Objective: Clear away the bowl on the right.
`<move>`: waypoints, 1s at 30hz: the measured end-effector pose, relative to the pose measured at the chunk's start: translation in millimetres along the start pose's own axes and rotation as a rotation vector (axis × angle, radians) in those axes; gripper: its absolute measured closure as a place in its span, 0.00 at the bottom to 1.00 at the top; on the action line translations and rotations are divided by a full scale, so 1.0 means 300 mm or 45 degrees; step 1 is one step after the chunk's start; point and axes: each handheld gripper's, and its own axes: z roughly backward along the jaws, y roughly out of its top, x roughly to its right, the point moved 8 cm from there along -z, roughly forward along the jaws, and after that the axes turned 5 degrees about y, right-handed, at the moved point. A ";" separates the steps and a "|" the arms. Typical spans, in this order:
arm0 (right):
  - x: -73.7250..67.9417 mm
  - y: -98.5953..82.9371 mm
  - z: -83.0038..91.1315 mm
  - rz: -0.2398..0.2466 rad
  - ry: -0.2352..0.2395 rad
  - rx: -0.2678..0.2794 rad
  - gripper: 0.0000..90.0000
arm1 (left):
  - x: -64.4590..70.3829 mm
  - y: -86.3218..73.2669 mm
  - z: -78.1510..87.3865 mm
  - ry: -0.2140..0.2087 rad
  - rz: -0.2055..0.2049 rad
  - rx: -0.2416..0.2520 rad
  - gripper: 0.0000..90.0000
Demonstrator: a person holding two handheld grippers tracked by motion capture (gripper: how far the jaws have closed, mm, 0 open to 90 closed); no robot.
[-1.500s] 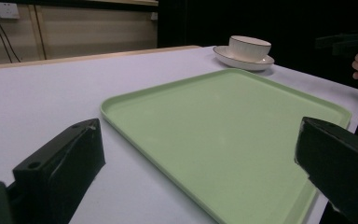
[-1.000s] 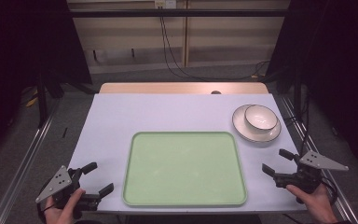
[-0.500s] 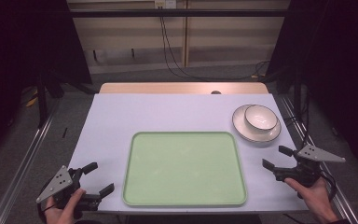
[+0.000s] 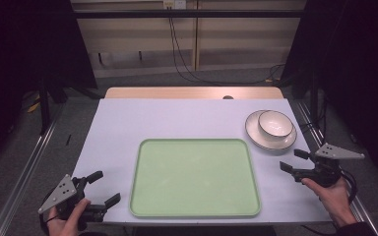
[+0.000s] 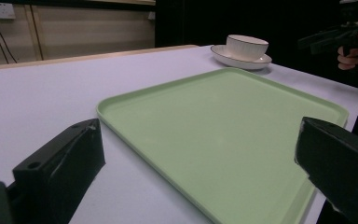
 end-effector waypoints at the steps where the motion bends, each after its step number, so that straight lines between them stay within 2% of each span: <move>1: 0.005 0.003 -0.002 0.004 -0.001 -0.006 0.22 | -0.001 -0.001 0.000 0.002 -0.002 -0.001 0.01; 5: 0.032 0.022 -0.006 0.005 -0.029 -0.016 0.23 | -0.003 -0.001 0.001 0.006 -0.006 -0.003 0.01; 7: 0.045 0.030 -0.011 0.021 -0.021 -0.028 0.26 | -0.001 -0.001 -0.001 0.005 0.011 0.000 0.01; 8: 0.055 0.033 -0.015 0.021 -0.034 -0.031 0.26 | -0.003 -0.002 0.000 0.005 -0.004 -0.009 0.01; 10: 0.063 0.035 -0.020 0.017 -0.036 -0.033 0.26 | -0.002 -0.001 0.000 0.005 0.002 -0.004 0.01; 12: 0.092 0.035 -0.033 0.008 -0.065 -0.075 0.26 | -0.002 -0.001 -0.001 0.005 0.011 -0.001 0.01; 27: 0.152 0.104 -0.066 -0.013 -0.070 -0.143 0.29 | -0.003 -0.002 -0.002 0.006 0.007 -0.004 0.01; 28: 0.171 0.108 -0.074 0.012 -0.094 -0.157 0.31 | -0.002 -0.002 -0.002 0.004 0.008 -0.004 0.01; 30: 0.189 0.109 -0.083 0.001 -0.099 -0.161 0.31 | -0.003 -0.002 -0.002 0.003 0.006 -0.004 0.01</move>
